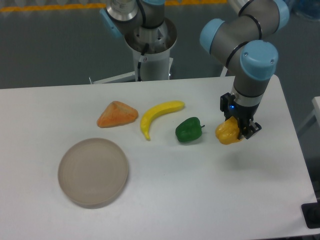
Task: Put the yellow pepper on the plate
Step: 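Close the gripper on the yellow pepper and lift it slightly, then carry the yellow pepper past the banana toward the round plate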
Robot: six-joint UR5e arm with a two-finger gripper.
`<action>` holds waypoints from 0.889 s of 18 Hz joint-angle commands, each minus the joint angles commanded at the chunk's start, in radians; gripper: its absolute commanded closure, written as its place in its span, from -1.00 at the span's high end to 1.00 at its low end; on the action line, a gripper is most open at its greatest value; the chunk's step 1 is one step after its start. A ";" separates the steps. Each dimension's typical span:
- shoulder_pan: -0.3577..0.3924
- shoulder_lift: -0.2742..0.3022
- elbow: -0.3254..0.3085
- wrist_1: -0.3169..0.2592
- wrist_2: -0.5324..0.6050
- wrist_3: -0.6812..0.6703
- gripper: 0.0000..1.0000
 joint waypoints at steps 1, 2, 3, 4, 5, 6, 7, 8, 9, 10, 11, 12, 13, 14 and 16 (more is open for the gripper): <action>0.000 0.000 0.000 0.000 0.000 0.000 -0.56; -0.002 -0.002 0.000 -0.002 0.002 -0.005 -0.56; -0.003 -0.002 0.002 0.000 0.000 -0.023 -0.56; -0.009 0.000 0.008 -0.002 -0.005 -0.040 -0.56; -0.015 0.002 0.008 -0.003 -0.008 -0.058 -0.56; -0.023 0.006 0.002 -0.005 -0.006 -0.087 -0.56; -0.038 0.012 -0.006 -0.005 -0.009 -0.112 -0.56; -0.064 0.017 -0.009 -0.006 -0.009 -0.129 -0.56; -0.092 0.017 -0.012 -0.012 -0.009 -0.153 -0.56; -0.115 0.020 -0.014 -0.017 -0.009 -0.193 -0.56; -0.142 0.024 -0.015 -0.017 -0.009 -0.240 -0.57; -0.175 0.026 -0.015 -0.017 -0.008 -0.286 -0.58; -0.222 0.032 -0.015 -0.015 -0.008 -0.348 -0.58; -0.266 0.038 -0.017 -0.015 -0.011 -0.397 -0.58; -0.349 0.037 -0.023 -0.008 -0.015 -0.489 -0.58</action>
